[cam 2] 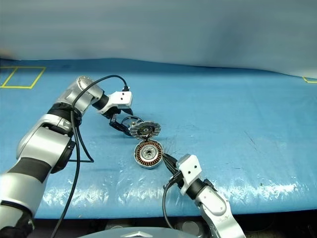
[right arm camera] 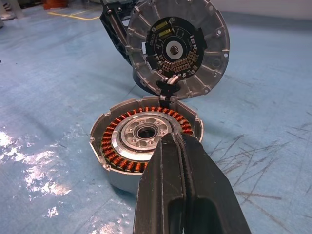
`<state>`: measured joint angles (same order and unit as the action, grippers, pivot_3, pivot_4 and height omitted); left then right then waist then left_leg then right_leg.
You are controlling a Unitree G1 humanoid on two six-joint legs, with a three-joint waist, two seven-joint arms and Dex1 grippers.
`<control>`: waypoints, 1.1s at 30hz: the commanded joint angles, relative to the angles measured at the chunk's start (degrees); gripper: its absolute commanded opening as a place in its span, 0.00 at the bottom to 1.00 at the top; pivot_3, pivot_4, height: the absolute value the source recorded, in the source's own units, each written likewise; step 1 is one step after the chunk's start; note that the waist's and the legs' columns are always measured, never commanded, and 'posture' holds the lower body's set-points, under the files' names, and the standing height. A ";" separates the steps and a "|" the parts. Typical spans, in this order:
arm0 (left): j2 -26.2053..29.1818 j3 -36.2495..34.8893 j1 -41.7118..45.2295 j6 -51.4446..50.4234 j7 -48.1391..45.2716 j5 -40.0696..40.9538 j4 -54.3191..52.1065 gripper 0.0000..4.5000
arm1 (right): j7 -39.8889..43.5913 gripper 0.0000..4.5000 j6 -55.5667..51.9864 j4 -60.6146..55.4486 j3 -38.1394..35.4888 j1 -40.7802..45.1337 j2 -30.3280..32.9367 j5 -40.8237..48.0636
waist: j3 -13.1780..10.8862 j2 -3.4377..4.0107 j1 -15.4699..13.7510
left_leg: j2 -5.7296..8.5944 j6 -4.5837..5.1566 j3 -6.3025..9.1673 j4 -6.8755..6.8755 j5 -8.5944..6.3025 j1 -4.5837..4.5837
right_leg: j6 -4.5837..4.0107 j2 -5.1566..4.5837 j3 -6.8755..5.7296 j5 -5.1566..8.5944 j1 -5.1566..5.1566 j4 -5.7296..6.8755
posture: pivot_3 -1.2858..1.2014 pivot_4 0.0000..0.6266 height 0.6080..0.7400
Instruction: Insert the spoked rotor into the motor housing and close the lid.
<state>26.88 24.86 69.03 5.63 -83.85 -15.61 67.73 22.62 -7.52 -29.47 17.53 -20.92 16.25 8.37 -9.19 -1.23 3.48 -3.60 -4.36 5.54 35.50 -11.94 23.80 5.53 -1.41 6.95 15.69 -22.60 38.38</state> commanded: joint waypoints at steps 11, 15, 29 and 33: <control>-1.46 -0.47 1.66 1.82 1.40 -2.87 1.23 0.60 | -0.78 0.00 0.25 0.16 0.73 0.15 -0.81 -1.22 | -0.01 -0.01 -0.01 | 0.02 0.00 0.04 0.32 0.00 -0.01 | 0.01 0.02 0.01 0.02 0.00 0.38 | 0.52 0.24 1.00; -1.30 -0.42 1.42 2.06 1.86 -3.42 1.25 0.60 | -1.01 0.00 0.20 0.55 0.92 0.29 -0.93 -1.65 | -0.01 -0.01 0.01 | 0.03 0.00 0.05 0.35 0.00 -0.02 | 0.01 0.02 0.01 0.01 0.01 0.41 | 0.52 0.24 1.00; -1.26 1.91 -0.78 2.56 0.81 -7.84 1.89 0.60 | -1.41 0.00 -0.15 1.30 1.64 1.13 -1.34 -2.47 | -0.01 -0.01 0.04 | 0.03 0.00 0.07 0.37 0.00 -0.03 | 0.01 0.03 0.00 0.01 0.02 0.43 | 0.52 0.24 1.00; -1.71 0.92 -0.88 1.99 1.25 -7.33 1.85 0.56 | -1.61 0.00 -0.21 1.38 1.80 0.98 -1.39 -2.80 | 0.00 -0.01 0.06 | 0.03 0.00 0.07 0.37 0.00 -0.06 | 0.02 0.03 0.01 0.01 0.04 0.45 | 0.52 0.24 1.00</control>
<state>25.31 26.29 68.54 7.84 -82.52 -23.37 69.52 21.18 -8.08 -27.24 19.04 -19.71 15.19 5.57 -9.20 -1.24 3.53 -3.57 -4.36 5.61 35.88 -11.94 23.74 5.55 -1.38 6.95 15.70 -22.56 38.83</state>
